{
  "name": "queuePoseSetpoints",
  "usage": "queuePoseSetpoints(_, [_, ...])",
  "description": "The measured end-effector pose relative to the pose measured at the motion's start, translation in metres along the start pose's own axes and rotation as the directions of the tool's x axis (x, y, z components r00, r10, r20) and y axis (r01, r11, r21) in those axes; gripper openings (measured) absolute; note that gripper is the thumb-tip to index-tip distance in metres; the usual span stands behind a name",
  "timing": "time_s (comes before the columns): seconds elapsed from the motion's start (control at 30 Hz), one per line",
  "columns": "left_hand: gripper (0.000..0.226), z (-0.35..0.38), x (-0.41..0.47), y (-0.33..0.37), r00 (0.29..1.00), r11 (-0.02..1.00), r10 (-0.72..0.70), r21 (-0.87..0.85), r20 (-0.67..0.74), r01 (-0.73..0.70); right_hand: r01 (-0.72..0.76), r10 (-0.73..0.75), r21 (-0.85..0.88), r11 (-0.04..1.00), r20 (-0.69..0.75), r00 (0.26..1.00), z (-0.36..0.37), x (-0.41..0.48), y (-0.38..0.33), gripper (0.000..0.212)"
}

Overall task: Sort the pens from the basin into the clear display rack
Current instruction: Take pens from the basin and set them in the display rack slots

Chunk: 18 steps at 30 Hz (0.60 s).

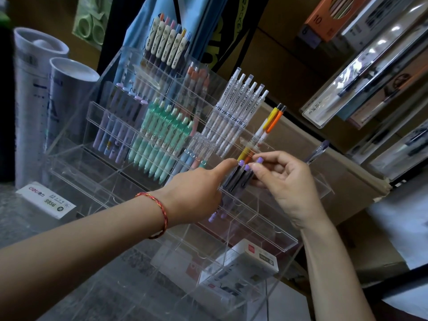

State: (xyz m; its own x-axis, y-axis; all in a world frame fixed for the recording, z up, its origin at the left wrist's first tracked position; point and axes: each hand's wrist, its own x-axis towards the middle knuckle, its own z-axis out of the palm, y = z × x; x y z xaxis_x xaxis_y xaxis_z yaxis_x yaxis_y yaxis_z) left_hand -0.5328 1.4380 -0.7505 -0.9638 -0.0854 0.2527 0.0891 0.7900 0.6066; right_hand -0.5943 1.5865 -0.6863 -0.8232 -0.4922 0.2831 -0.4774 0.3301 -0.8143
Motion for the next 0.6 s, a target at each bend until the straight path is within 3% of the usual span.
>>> queuePoseSetpoints(0.13, [0.069, 0.0, -0.001, 0.0, 1.0, 1.0, 0.007, 0.0, -0.007, -0.007, -0.075, 0.077, -0.05, 0.996, 0.038, 0.996, 0.003, -0.001, 0.006, 0.017])
queuePoseSetpoints(0.3, [0.067, 0.0, 0.001, 0.002, 1.0, 1.0, 0.01, -0.003, 0.009, -0.01, -0.095, 0.131, -0.377, 0.921, 0.071, 0.989, 0.009, 0.001, 0.005, 0.022])
queuePoseSetpoints(0.4, [0.068, -0.002, 0.002, 0.0, 0.999, 0.999, 0.033, 0.008, 0.024, -0.033, -0.105, 0.146, -0.43, 0.897, 0.065, 0.987, 0.01, -0.003, 0.001, 0.025])
queuePoseSetpoints(0.47, [0.069, -0.006, 0.0, 0.003, 0.997, 0.996, 0.081, 0.047, -0.014, -0.08, -0.095, 0.142, -0.506, 0.857, 0.055, 0.988, 0.01, -0.006, -0.007, 0.041])
queuePoseSetpoints(0.53, [0.068, -0.008, -0.01, 0.004, 0.984, 0.985, 0.151, 0.095, -0.098, -0.142, -0.032, 0.041, -0.624, 0.781, 0.0, 0.999, 0.009, -0.011, -0.021, 0.063])
queuePoseSetpoints(0.6, [0.057, -0.012, -0.034, -0.002, 0.946, 0.963, 0.264, 0.114, -0.189, -0.246, 0.105, -0.168, -0.57, 0.815, -0.059, 0.984, 0.017, -0.017, -0.045, 0.056])
